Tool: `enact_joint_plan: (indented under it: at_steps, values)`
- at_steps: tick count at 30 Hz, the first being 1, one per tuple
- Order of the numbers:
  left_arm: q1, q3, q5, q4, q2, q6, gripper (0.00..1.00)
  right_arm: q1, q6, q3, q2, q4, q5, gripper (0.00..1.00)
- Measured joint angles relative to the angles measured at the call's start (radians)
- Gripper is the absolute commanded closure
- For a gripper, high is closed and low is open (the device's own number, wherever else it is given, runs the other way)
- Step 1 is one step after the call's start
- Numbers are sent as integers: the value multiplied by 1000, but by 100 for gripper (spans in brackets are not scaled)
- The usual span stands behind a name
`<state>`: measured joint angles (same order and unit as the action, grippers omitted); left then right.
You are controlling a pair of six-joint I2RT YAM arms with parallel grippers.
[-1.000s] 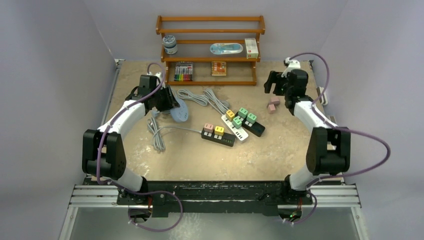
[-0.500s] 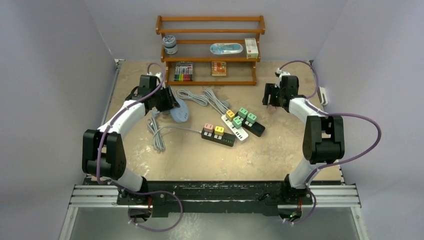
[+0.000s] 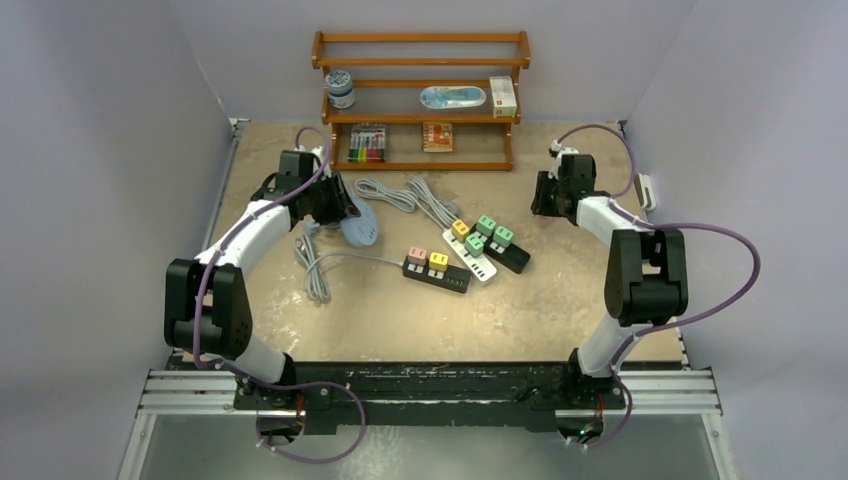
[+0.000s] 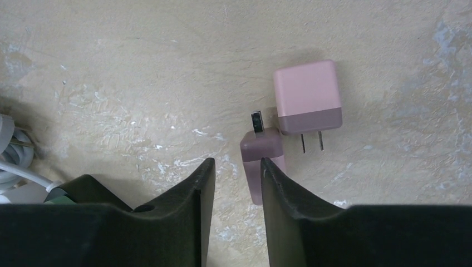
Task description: Pull the plug off the socket
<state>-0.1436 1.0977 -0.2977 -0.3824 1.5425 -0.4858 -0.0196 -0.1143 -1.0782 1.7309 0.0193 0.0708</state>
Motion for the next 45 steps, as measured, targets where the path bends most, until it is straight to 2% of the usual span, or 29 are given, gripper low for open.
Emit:
enact_joint_plan:
  at_steps: [3,5,16,23,25,27,29,34,36,39,42,43,45]
  values:
    - [0,0,-2,-1,0,0,100,0,-2,0,7,-5,6,93]
    - [0,0,-2,-1,0,0,100,2,-8,0,12,-13,34,98]
    - [0,0,-2,-2,0,2,100,19,-113,-5,35,-132,330,97]
    - [0,0,-1,-2,0,10,100,101,-186,-10,50,-233,472,97]
    - [0,0,-1,-2,0,10,100,128,-208,5,50,-283,525,91]
    - [0,0,-1,-2,0,10,100,153,-227,24,50,-323,585,71]
    - [0,0,-2,-2,0,9,100,164,-241,34,50,-334,612,58]
    - [1,0,11,-2,0,10,100,159,-235,39,45,-339,586,35]
    - [1,0,31,-5,0,11,100,149,-221,40,21,-334,539,31]
    - [1,0,85,-22,0,18,100,121,-188,37,-16,-313,464,30]
    - [2,3,155,-58,10,27,100,38,-117,9,-51,-281,360,30]
    - [2,8,182,-75,21,30,98,2,-93,0,-58,-275,330,31]
    - [4,26,220,-107,48,35,84,-67,-42,-8,-73,-261,271,31]
